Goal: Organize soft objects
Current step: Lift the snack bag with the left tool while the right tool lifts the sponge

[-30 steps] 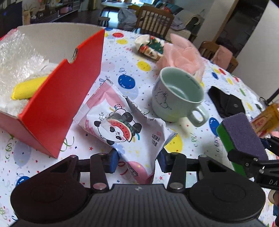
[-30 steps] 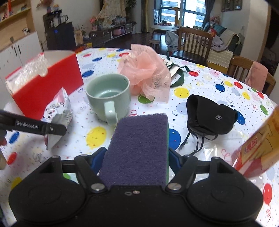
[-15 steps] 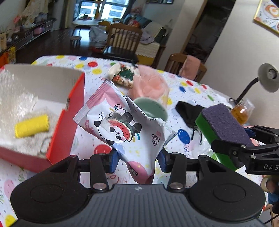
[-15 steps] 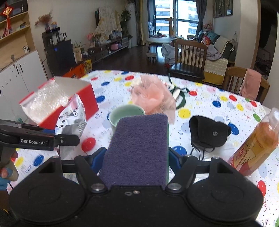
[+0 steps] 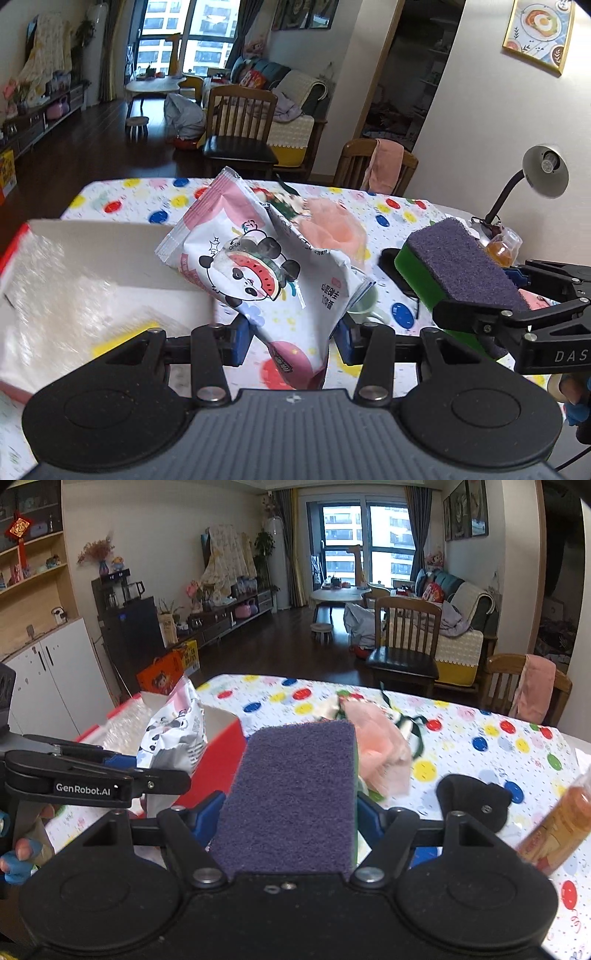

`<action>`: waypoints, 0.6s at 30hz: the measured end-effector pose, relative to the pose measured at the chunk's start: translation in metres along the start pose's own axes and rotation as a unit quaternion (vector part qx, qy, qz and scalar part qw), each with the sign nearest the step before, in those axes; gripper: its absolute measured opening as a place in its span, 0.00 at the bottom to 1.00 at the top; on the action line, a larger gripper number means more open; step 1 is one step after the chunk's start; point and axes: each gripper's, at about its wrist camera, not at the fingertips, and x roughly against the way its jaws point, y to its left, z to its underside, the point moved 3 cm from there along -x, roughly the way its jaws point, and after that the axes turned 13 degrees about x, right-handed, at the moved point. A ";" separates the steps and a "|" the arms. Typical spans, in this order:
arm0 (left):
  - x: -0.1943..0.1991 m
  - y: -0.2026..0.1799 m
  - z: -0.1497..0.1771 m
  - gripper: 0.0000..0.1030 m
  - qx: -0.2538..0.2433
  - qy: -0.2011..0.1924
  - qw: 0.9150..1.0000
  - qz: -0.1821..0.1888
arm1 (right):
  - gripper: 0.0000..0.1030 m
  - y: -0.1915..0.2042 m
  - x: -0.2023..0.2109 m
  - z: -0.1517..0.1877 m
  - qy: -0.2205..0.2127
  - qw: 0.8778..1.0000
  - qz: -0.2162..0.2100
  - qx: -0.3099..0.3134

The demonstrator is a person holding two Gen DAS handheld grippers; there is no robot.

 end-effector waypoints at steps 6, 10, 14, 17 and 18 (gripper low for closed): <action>0.012 0.034 -0.020 0.43 -0.025 0.007 1.000 0.001 | 0.71 0.033 -0.011 -0.022 -0.013 1.000 -0.003 0.008; 0.017 0.057 -0.031 0.43 -0.041 0.013 0.999 -0.002 | 0.71 0.054 -0.024 -0.034 -0.015 1.000 -0.007 0.014; 0.018 0.080 -0.040 0.43 -0.051 0.023 0.998 -0.008 | 0.71 0.075 -0.039 -0.045 -0.012 1.000 -0.012 0.017; 0.017 0.100 -0.047 0.43 -0.051 0.036 0.998 -0.010 | 0.71 0.089 -0.051 -0.052 -0.006 1.000 -0.015 0.018; 0.017 0.110 -0.048 0.43 -0.050 0.040 0.998 -0.011 | 0.71 0.094 -0.056 -0.055 -0.004 1.000 -0.015 0.019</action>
